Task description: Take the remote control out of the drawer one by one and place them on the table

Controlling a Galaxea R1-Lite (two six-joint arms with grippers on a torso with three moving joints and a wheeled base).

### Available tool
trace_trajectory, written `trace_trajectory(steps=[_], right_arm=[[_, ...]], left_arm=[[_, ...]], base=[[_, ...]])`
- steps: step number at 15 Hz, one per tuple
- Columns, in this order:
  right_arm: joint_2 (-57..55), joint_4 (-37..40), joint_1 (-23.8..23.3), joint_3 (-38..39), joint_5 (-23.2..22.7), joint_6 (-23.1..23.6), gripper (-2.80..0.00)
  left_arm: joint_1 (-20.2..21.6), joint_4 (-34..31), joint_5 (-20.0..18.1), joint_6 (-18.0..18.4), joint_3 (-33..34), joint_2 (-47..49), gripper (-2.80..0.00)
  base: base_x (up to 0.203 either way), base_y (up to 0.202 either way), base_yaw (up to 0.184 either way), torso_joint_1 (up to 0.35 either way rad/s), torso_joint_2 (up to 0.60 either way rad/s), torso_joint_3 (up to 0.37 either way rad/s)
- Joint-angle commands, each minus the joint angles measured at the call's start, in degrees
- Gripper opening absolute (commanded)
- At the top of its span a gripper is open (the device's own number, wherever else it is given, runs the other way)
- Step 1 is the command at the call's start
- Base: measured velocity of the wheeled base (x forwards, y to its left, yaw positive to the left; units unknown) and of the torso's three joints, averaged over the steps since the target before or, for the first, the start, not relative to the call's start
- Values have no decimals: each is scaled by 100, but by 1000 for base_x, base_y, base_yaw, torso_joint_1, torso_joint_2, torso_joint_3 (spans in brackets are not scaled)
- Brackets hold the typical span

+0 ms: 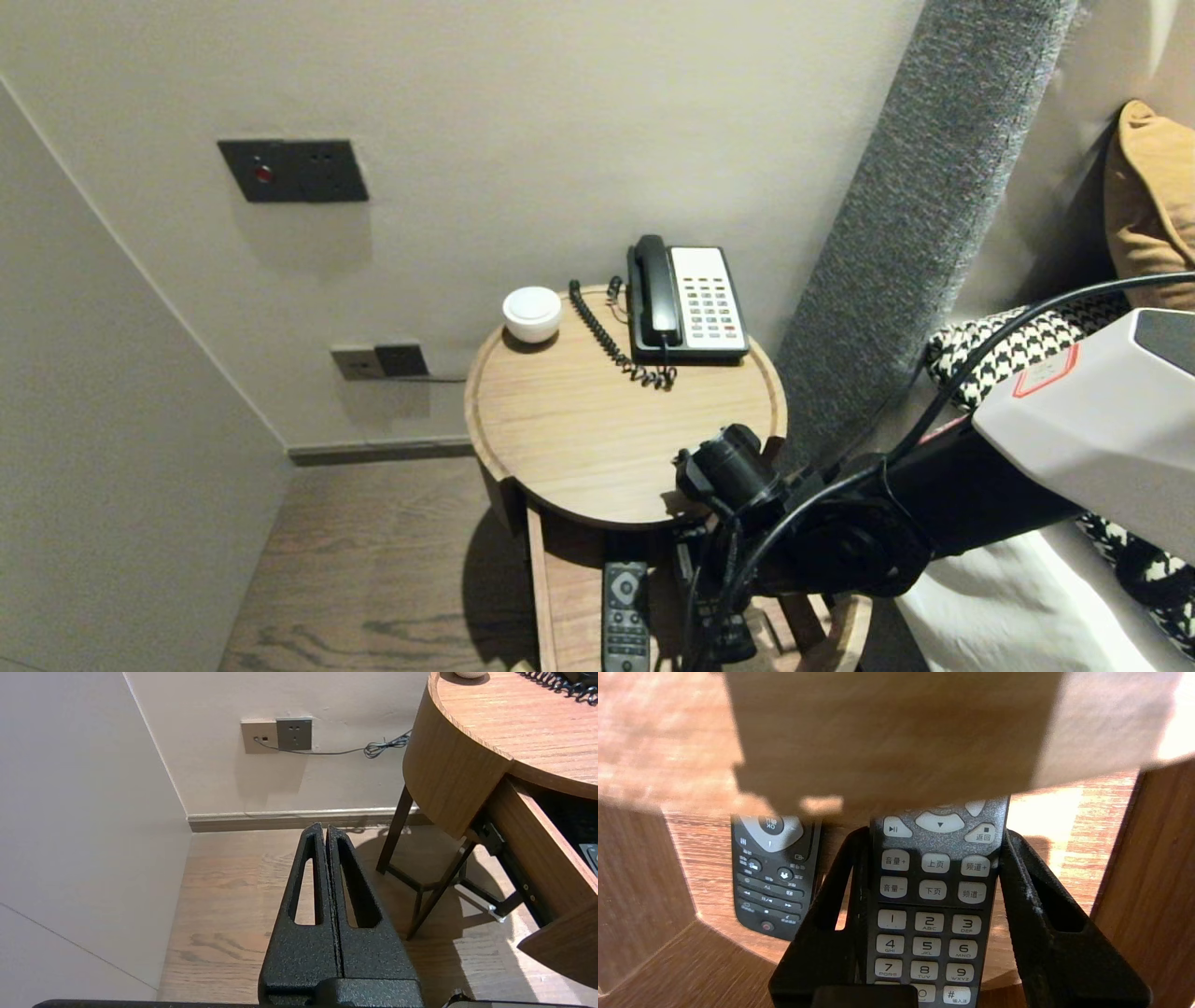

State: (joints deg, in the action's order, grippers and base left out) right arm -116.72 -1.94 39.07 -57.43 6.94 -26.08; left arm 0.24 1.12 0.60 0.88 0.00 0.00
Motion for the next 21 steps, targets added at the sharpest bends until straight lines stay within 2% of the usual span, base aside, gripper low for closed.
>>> trace_trajectory(steps=[1,2,3,7,13,17,21], right_arm=[[-47,278,-172,-177,-422,3,-280],[-73,534,-262,-322,-875,1,-280],[-122,651,-321,-400,-1039,1,-280],[-202,721,-327,-528,-1103,32,-280],[-108,1642,-392,-938,-1359,303,-280],[-29,2566,-496,-1481,-1862,312,-280],[112,3012,-482,-1692,-1898,331,-280]], left_arm=[[2,2,2,0,0,0,-280],[2,2,2,0,0,0,-280],[2,2,2,0,0,0,-280],[2,2,2,0,0,0,-280],[2,2,2,0,0,0,-280],[2,2,2,0,0,0,-280],[2,2,2,0,0,0,-280]], base=[[0,0,0,0,0,0],[0,0,0,0,0,0],[0,0,0,0,0,0],[0,0,0,0,0,0],[0,0,0,0,0,0],[0,0,0,0,0,0],[0,0,0,0,0,0]])
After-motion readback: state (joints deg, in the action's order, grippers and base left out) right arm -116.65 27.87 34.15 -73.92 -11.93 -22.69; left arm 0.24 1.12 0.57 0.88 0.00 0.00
